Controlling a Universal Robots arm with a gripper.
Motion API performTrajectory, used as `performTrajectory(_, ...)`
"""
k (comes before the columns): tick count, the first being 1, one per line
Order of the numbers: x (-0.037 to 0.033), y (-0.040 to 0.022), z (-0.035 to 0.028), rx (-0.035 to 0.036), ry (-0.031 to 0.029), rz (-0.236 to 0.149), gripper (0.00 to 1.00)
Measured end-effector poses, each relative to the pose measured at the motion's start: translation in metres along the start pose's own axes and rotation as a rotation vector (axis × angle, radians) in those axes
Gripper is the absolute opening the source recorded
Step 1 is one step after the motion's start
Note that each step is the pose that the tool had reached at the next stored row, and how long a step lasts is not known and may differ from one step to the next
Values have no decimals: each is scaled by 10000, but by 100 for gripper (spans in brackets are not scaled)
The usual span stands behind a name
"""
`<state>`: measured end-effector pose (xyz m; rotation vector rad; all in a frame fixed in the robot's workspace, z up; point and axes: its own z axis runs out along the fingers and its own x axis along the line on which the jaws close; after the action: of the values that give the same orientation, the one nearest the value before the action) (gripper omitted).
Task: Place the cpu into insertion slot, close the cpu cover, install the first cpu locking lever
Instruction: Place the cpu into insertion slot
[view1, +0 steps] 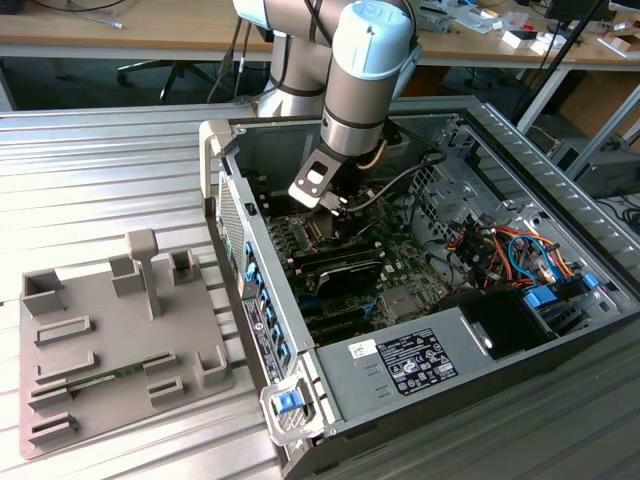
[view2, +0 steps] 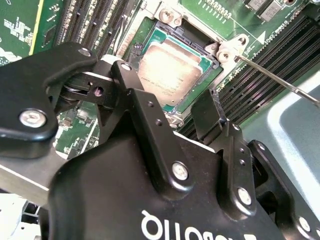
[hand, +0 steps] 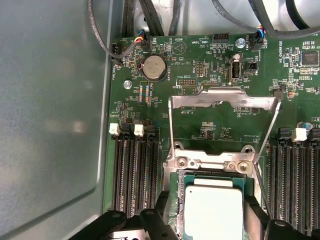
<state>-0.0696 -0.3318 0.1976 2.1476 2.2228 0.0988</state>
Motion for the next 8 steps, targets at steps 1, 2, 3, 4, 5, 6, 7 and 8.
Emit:
performTrajectory(1, 0, 1, -3, 1, -4, 0, 68)
performTrajectory(2, 0, 2, -15, 2, -17, -1, 68)
performTrajectory(3, 1, 3, -23, 0, -37, -2, 68)
performTrajectory(4, 1, 3, -24, 1, -48, -2, 68)
performTrajectory(5, 2, 5, -24, 3, -51, -1, 68)
performTrajectory(6, 2, 10, -22, 6, -51, -2, 68)
performTrajectory(7, 2, 12, -20, 8, -51, -2, 68)
performTrajectory(8, 2, 14, -18, 10, -52, -3, 68)
